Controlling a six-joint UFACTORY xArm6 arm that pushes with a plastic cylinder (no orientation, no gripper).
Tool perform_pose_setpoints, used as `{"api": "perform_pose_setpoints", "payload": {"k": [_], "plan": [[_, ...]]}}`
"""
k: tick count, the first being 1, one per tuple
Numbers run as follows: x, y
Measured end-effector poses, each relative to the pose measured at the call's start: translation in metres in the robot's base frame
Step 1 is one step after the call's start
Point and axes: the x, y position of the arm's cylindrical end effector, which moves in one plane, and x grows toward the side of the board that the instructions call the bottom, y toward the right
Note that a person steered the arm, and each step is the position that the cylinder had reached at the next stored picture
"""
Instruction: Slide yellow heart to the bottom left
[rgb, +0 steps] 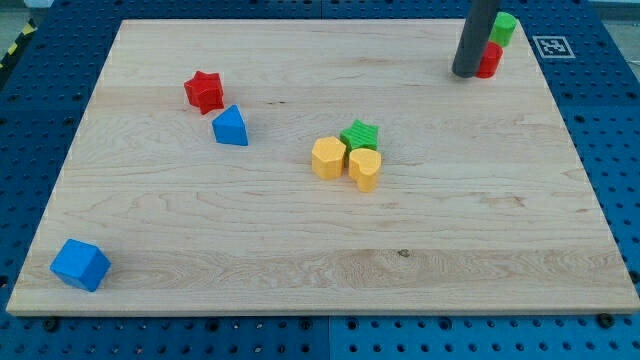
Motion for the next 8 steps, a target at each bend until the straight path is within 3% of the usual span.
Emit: {"api": "perform_pose_setpoints", "payload": {"k": [2,4,7,8], "plan": [[0.013,-0.002],[0.116,-0.057],[0.169,-0.195],[0.171,-0.209]]}}
